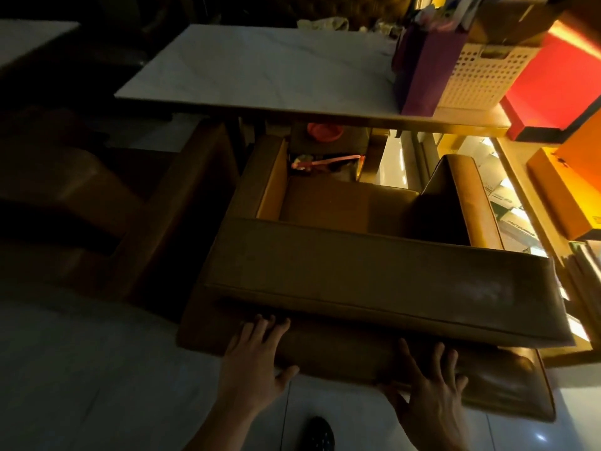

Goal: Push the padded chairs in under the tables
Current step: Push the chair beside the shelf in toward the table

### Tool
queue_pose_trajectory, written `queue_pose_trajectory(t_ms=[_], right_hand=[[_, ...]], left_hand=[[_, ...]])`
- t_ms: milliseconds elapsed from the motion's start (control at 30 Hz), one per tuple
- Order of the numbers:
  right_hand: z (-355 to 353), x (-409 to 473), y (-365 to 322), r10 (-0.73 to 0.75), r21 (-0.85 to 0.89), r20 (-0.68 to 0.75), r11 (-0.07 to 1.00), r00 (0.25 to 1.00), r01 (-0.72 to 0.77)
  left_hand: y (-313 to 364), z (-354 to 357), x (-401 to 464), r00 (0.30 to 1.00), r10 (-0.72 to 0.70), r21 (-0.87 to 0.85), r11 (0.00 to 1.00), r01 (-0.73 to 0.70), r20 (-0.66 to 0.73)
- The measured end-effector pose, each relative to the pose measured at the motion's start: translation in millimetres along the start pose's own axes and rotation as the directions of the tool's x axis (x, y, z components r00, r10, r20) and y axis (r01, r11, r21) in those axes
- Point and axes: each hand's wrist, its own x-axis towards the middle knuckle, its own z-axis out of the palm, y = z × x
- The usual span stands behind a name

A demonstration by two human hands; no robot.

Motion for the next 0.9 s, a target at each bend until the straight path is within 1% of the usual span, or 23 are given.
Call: queue_pose_trajectory(t_ms=[200, 300, 433, 533, 700, 833, 900], right_hand=[[8, -39, -9, -0.020, 0.013, -0.027, 1.000, 0.999, 0.021], [9, -42, -14, -0.004, 0.031, -0.007, 0.999, 1.000, 0.004], [10, -36, -15, 0.015, 0.032, -0.004, 0.999, 1.000, -0.015], [7, -22, -17, -0.004, 0.003, -0.013, 1.000, 1.000, 0.004], [6, 15, -20, -0.036, -0.043, -0.045, 0.999, 0.998, 0.034], [3, 53, -28, -0.038, -0.057, -0.049, 0.998, 0.998, 0.035], [2, 72, -33, -0.049, -0.045, -0.087, 0.998, 0.995, 0.045]], left_hand=[[-12, 1, -44, 0.996, -0.021, -0.053, 0.998, 0.025, 0.082], [-18, -2, -47, 0.996, -0.016, -0.059, 0.998, 0.021, 0.093], [-20, -2, -38, 0.987, -0.020, -0.063, 0.998, 0.030, 0.158], [-21, -4, -27, 0.990, -0.007, -0.062, 0.998, 0.016, 0.143], [-24, -9, 7, 0.998, 0.007, -0.062, 0.998, -0.004, 0.055], [-32, -10, 43, 0.999, -0.019, -0.076, 0.997, 0.022, 0.042], [-36, -13, 60, 1.000, -0.021, -0.055, 0.998, 0.021, 0.017]])
